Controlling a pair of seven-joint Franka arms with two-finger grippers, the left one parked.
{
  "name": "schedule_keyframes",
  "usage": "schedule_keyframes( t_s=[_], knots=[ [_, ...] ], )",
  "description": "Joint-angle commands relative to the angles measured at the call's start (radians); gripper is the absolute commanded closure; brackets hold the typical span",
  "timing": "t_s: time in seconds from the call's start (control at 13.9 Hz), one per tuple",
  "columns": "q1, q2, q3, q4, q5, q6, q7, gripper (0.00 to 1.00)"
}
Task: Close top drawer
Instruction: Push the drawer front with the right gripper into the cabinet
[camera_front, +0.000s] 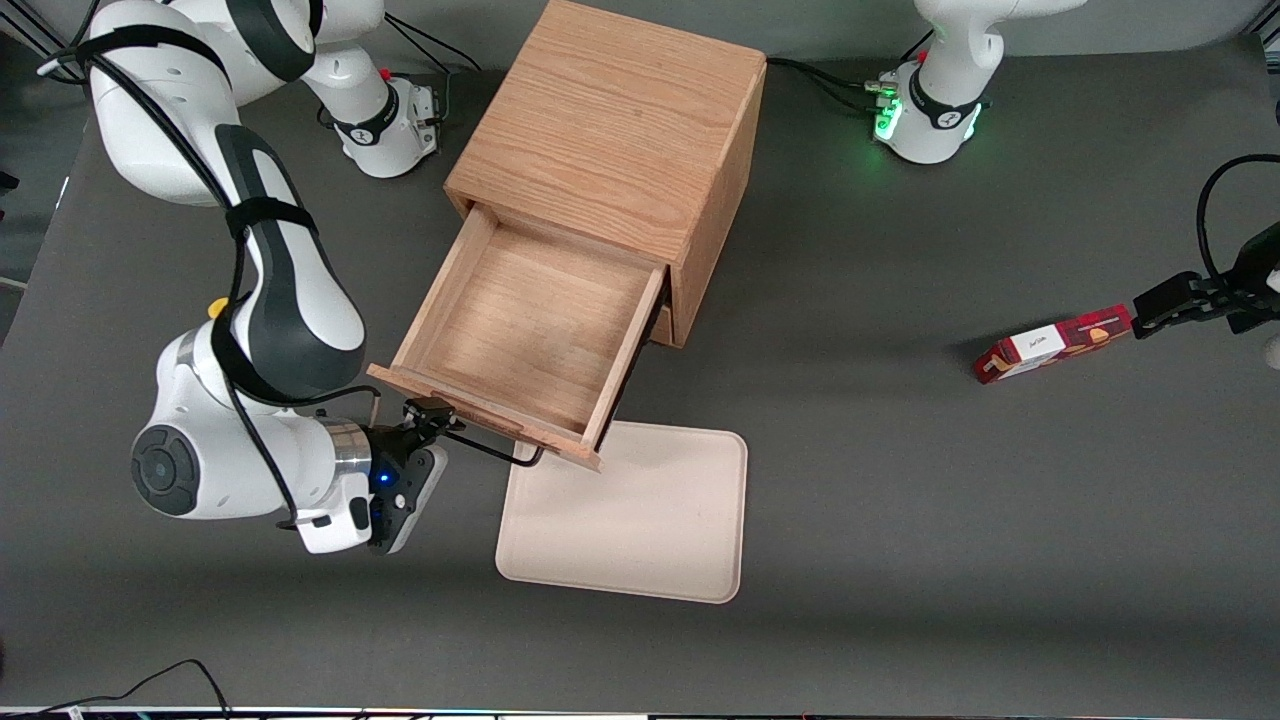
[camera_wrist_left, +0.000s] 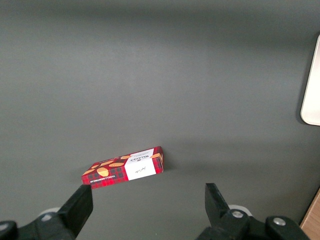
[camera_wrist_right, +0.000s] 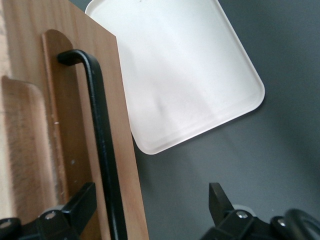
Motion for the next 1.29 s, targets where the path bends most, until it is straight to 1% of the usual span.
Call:
schedule_keyframes(
  t_s=[0.0,0.58,0.86,1.08,1.22],
  knots=[
    [0.028,0.029,-0.007,0.036,0.019,-0.001,0.020,0.00],
    [0.030,0.055,-0.017,0.037,0.011,0.024,0.020,0.00],
    [0.045,0.055,-0.022,0.036,0.007,0.030,0.038,0.00],
    [0.062,0.049,-0.020,0.034,-0.032,0.030,0.067,0.00],
    [0.069,0.040,-0.020,0.030,-0.041,0.030,0.068,0.00]
  ],
)
